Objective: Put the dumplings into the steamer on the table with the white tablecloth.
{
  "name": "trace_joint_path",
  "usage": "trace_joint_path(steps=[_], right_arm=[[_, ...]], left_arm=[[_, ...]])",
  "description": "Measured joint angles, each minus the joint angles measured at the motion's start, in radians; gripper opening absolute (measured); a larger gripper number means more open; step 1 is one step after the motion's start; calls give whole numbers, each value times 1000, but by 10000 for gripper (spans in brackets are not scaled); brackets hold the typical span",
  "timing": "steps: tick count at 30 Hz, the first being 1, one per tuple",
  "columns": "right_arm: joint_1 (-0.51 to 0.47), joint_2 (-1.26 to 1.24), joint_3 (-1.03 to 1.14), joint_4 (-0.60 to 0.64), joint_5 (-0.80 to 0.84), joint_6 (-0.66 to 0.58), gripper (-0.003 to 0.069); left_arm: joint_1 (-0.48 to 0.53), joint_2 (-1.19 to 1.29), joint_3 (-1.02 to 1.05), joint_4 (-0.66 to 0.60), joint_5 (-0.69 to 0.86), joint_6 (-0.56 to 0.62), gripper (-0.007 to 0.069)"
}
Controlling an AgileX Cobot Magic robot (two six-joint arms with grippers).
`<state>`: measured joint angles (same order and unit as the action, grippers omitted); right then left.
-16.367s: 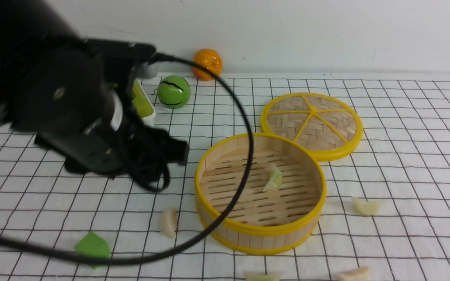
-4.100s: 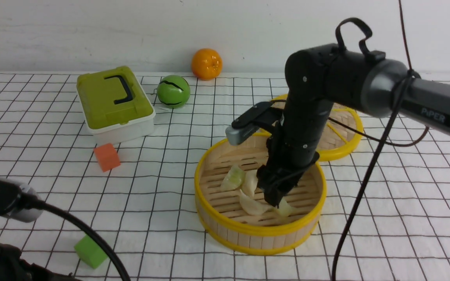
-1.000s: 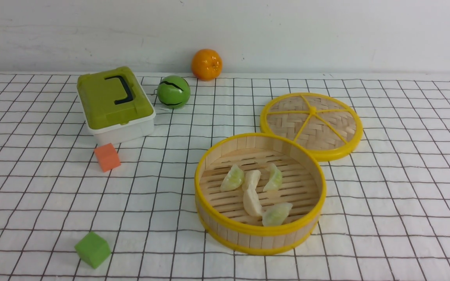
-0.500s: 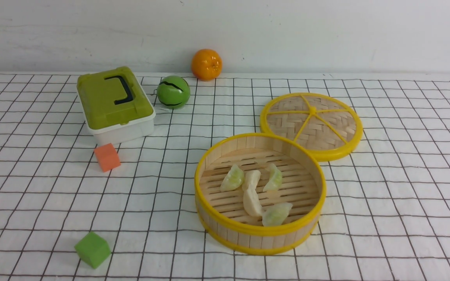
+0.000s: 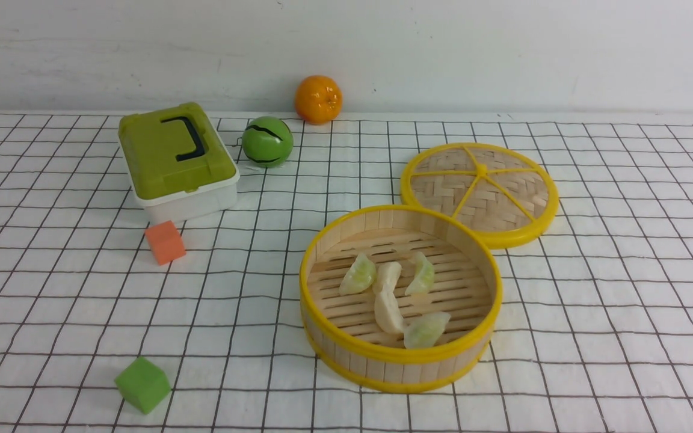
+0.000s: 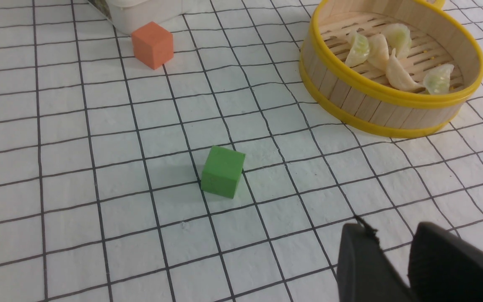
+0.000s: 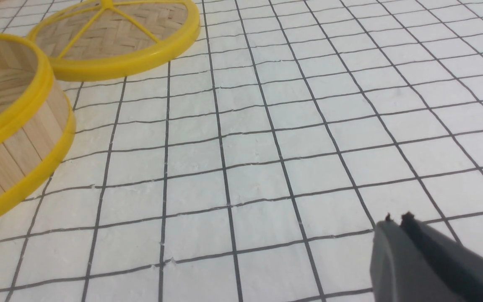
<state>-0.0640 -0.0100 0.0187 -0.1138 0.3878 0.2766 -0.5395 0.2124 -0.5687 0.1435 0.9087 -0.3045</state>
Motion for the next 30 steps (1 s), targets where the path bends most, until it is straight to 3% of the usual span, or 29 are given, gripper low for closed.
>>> trace_joint_path(steps=[10, 14, 17, 19, 20, 21, 23, 26, 30], right_arm=[[0, 0, 0, 0, 0, 0, 27], [0, 0, 0, 0, 1, 0, 33], [0, 0, 0, 0, 1, 0, 38], [0, -1, 0, 0, 1, 0, 41], [0, -1, 0, 0, 1, 0, 41], [0, -1, 0, 0, 1, 0, 43], [0, -1, 0, 0, 1, 0, 47], [0, -1, 0, 1, 1, 0, 51], [0, -1, 0, 1, 1, 0, 57]], left_arm=[[0, -3, 0, 12, -13, 0, 183], [30, -40, 47, 18, -142, 0, 183], [91, -61, 105, 9, -274, 0, 183], [186, -93, 210, -21, -483, 0, 162], [186, -97, 219, -24, -499, 0, 159], [272, -136, 297, -65, -635, 0, 122], [344, -181, 366, -119, -736, 0, 75], [465, -221, 452, -184, -805, 0, -8], [558, -221, 522, -194, -787, 0, -13]])
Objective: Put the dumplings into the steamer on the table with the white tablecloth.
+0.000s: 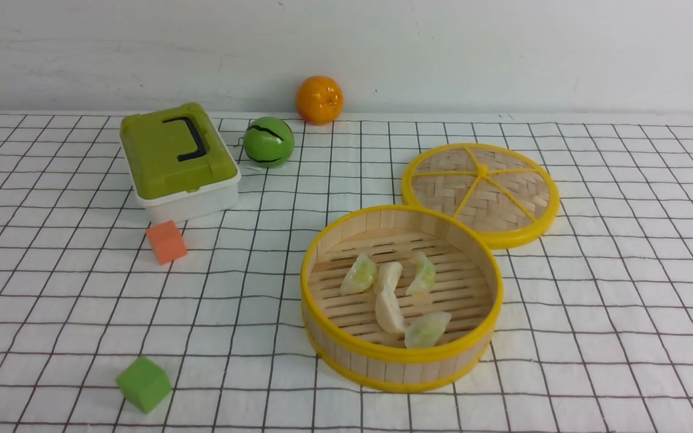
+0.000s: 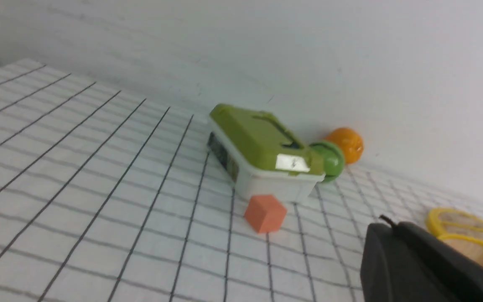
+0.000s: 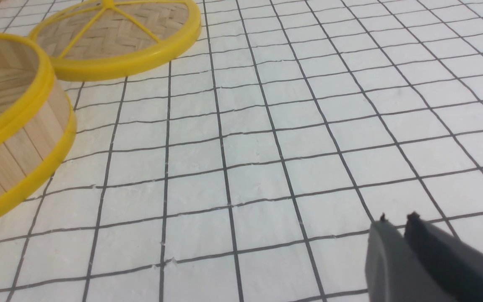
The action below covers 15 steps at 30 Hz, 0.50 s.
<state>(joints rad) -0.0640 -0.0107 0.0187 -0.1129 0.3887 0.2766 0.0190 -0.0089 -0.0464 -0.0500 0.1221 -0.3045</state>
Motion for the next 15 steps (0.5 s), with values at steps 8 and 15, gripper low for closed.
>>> trace_joint_path(steps=[8, 15], right_arm=[[0, 0, 0, 0, 0, 0, 69], [-2, 0, 0, 0, 0, 0, 76]], left_arm=[[9, 0, 75, 102, 65, 0, -13], [-39, 0, 76, 129, 175, 0, -13]])
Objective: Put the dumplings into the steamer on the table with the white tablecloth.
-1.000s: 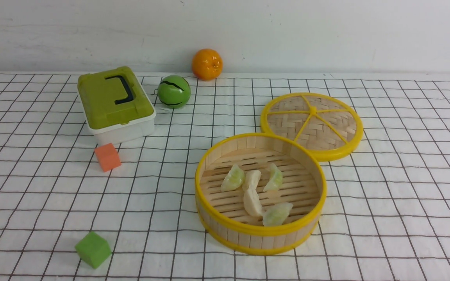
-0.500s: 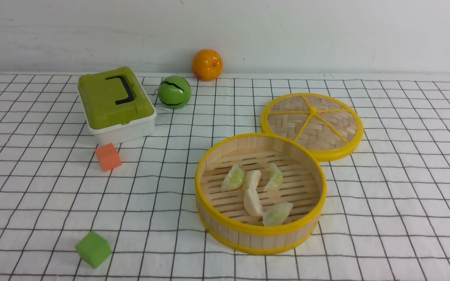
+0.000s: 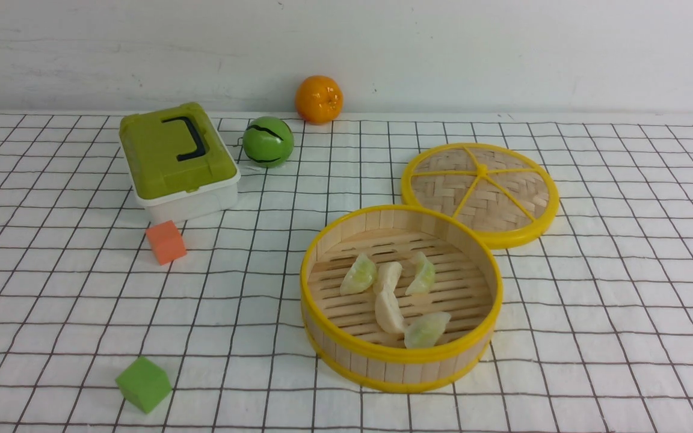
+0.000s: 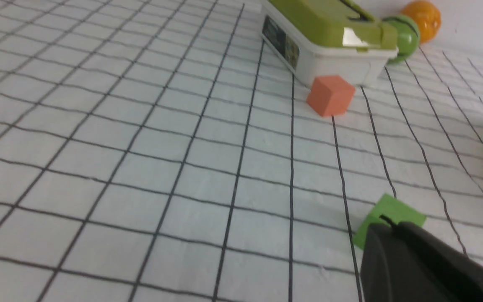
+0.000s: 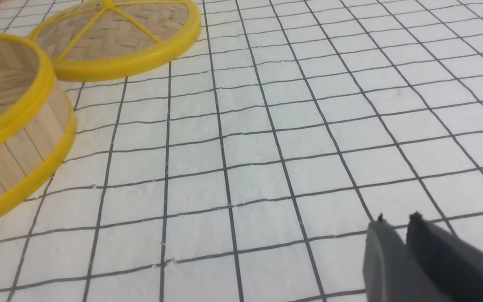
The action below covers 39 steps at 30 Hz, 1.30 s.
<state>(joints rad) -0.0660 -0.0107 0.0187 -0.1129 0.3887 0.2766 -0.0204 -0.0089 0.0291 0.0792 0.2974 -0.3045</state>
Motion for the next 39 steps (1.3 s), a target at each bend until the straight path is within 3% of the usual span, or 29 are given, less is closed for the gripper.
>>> trace_joint_path(steps=[4, 11, 20, 39], right_arm=[[0, 0, 0, 0, 0, 0, 82], [0, 0, 0, 0, 0, 0, 92], [0, 0, 0, 0, 0, 0, 102], [0, 0, 0, 0, 0, 0, 112]], left_arm=[[-54, 0, 0, 0, 55, 0, -13], [-56, 0, 0, -1, 61, 2, -13], [3, 0, 0, -14, 61, 51, -13], [6, 0, 0, -23, 61, 50, -13]])
